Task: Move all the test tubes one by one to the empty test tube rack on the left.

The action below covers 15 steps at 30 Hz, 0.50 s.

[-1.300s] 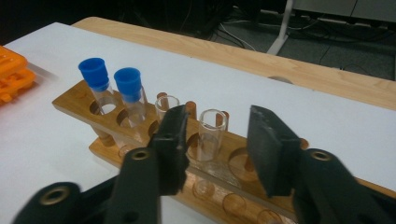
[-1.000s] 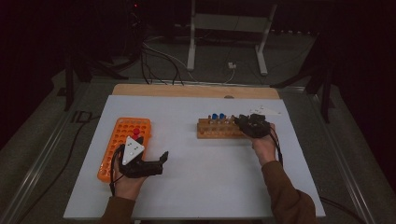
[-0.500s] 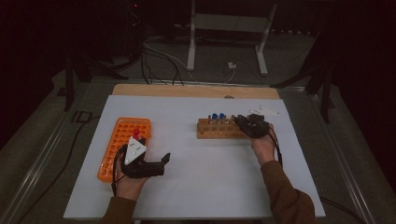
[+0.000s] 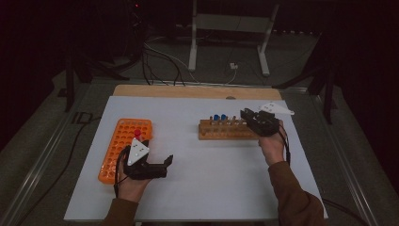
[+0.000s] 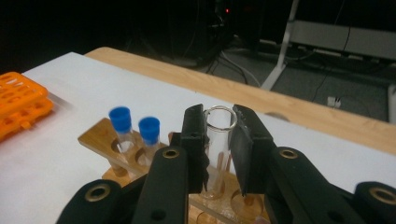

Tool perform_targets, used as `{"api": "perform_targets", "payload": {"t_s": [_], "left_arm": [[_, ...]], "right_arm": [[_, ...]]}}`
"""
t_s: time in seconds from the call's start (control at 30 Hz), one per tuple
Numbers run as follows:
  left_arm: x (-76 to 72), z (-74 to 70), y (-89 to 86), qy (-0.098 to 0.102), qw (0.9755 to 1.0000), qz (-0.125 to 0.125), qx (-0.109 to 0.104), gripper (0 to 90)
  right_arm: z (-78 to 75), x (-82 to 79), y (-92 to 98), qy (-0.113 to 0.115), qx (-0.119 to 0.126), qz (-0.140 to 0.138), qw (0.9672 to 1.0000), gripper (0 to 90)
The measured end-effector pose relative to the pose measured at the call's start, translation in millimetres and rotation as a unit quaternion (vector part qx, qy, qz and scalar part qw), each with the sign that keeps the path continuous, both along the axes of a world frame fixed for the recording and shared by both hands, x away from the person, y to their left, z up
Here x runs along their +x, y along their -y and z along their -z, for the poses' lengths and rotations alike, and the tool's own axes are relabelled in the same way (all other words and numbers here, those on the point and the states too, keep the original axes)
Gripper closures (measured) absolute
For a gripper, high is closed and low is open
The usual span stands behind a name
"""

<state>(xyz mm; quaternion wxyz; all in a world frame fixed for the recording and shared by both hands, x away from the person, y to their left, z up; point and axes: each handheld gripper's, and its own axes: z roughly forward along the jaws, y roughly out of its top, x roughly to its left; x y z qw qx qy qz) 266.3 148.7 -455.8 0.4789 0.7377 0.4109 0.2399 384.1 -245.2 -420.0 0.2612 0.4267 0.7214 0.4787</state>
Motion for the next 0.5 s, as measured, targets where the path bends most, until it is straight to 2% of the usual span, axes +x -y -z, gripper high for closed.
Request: {"api": "perform_targets", "payload": {"t_s": [0.2, 0.5], "left_arm": [[0.6, -2.1, 4.0, 0.001, 1.0, 0.007, -0.001, 0.8], [5.0, -4.9, 15.8, 0.004, 0.9998, 0.019, 0.001, 0.8]], "right_arm": [[-14.1, -7.8, 1.4, 0.015, 0.003, -0.014, 0.9998, 76.5], [-11.9, -22.7, -12.2, -0.001, 0.004, -0.059, 0.9982, 76.4]]}}
